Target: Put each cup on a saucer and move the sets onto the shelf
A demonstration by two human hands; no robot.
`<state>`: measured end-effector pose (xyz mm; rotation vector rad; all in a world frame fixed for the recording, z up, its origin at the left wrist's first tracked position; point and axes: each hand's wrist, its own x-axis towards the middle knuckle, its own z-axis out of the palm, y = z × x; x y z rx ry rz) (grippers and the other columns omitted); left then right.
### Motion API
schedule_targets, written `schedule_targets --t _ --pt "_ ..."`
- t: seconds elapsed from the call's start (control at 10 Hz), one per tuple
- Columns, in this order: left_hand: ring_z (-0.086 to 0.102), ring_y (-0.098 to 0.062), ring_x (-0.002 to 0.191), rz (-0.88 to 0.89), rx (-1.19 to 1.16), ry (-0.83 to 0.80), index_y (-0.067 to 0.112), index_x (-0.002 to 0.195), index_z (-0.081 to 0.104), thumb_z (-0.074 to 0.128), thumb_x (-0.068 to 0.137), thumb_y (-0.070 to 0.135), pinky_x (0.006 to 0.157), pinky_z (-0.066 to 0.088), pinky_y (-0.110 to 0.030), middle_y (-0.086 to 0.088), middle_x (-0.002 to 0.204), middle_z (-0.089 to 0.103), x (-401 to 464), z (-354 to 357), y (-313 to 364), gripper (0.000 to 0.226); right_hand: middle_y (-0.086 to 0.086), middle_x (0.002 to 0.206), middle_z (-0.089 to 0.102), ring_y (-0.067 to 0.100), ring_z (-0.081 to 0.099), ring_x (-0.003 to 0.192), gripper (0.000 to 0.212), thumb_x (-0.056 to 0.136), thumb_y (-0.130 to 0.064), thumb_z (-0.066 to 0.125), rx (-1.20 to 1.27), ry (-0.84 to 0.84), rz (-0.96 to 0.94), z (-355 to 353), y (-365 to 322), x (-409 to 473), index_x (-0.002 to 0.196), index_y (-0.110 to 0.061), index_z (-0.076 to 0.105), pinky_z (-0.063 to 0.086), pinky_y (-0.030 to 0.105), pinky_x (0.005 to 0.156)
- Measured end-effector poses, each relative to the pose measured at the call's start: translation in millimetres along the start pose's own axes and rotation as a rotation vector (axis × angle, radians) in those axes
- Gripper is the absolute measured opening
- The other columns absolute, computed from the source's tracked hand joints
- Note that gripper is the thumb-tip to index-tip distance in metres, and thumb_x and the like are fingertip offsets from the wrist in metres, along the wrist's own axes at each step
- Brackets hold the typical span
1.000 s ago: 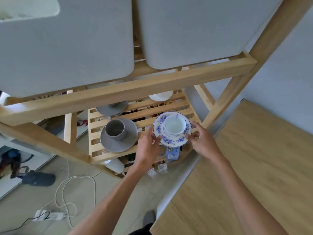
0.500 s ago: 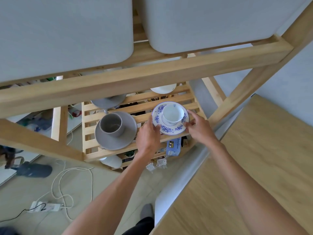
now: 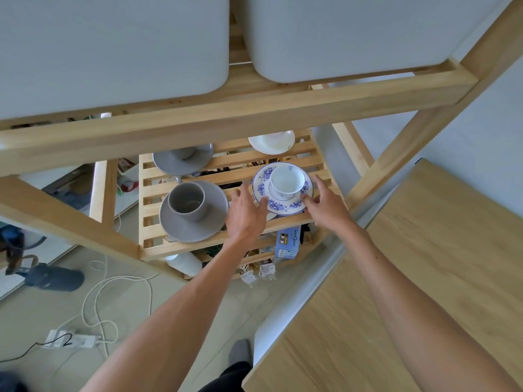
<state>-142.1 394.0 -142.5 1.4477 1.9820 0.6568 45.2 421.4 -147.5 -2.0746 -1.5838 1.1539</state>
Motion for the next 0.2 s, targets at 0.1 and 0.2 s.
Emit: schedule_targets --t 0.1,0.2 --pt "0.055 -0.025 0.11 0.043 -0.025 0.046 0.021 0.138 0.04 0.052 0.094 0.043 0.074 0.044 -0.038 -0.006 0.128 0.047 -8.8 -5.3 2.0 0.05 0.008 0.128 0.069 0.036 0.063 0.12 0.074 0.092 -0.055 0.052 0.035 0.018 -0.018 -0.6 0.8 -10.3 0.155 -0.045 0.013 0.056 0.054 0.095" --pt "0.057 -0.018 0.107 0.106 -0.099 0.064 0.023 0.134 0.047 0.049 0.096 0.043 0.081 0.05 -0.039 0.0 0.124 0.052 -22.5 -13.4 1.3 0.043 0.008 0.104 0.074 0.023 0.072 0.085 0.064 0.098 -0.04 0.055 0.098 0.051 -0.041 -7.3 1.5 -28.6 0.155 -0.038 0.025 0.06 0.049 0.085"
